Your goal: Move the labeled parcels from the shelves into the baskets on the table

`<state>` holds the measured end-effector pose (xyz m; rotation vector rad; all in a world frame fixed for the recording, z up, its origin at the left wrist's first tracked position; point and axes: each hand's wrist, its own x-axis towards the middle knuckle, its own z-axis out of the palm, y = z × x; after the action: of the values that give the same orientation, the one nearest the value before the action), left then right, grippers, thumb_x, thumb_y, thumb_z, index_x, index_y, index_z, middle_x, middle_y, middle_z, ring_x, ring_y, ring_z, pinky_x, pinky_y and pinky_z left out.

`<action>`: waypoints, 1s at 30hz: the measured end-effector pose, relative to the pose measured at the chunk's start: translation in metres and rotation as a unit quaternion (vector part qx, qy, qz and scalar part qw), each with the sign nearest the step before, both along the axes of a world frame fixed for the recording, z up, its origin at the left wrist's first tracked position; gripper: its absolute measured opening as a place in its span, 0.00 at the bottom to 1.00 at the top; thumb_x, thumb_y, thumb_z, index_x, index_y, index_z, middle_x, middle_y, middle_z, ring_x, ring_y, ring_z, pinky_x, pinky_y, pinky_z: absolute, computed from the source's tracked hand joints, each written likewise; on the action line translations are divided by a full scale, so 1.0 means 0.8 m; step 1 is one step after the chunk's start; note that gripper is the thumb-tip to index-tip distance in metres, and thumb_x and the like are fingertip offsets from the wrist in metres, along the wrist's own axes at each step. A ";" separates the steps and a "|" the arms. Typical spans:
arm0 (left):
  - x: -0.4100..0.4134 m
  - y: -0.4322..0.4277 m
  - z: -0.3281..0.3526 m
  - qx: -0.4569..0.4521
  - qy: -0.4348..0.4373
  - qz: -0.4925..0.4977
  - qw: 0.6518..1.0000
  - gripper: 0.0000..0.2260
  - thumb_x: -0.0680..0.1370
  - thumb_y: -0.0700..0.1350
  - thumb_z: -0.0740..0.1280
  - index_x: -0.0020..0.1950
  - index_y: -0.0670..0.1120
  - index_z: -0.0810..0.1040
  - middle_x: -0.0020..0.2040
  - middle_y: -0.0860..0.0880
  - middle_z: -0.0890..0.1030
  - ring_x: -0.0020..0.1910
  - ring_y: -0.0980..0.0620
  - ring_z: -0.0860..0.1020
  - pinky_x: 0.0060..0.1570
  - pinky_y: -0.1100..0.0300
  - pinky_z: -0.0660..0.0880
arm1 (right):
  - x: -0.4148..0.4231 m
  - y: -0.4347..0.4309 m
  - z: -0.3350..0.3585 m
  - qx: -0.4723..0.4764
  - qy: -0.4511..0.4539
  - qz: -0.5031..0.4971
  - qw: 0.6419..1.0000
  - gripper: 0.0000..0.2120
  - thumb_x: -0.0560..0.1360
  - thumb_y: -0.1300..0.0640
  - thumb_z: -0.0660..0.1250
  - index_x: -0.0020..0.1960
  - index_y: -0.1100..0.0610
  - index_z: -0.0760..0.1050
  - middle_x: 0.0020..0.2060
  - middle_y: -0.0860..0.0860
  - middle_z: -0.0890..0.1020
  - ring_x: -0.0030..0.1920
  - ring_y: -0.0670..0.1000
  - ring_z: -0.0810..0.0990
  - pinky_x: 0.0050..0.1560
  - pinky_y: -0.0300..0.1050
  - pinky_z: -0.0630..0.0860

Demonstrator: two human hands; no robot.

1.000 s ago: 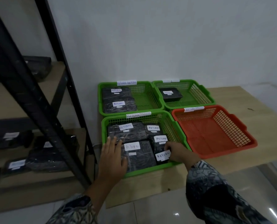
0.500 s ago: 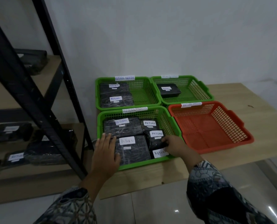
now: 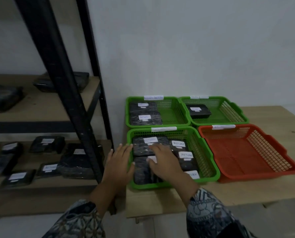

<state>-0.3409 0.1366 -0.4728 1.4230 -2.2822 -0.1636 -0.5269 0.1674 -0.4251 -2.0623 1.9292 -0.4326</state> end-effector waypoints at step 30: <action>0.673 -0.013 0.165 -0.128 -0.052 0.286 0.948 0.25 0.73 0.51 0.61 0.68 0.43 0.71 0.65 0.43 0.75 0.67 0.42 0.70 0.62 0.44 0.68 | 0.693 -0.104 0.154 -0.166 0.018 0.297 0.940 0.28 0.79 0.49 0.59 0.76 0.53 0.56 0.76 0.52 0.57 0.76 0.53 0.51 0.76 0.50 0.49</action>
<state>0.1976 0.1264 -0.3408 1.9031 -1.7842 0.3794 0.0274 0.0840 -0.3023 -2.7340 1.2010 -0.6003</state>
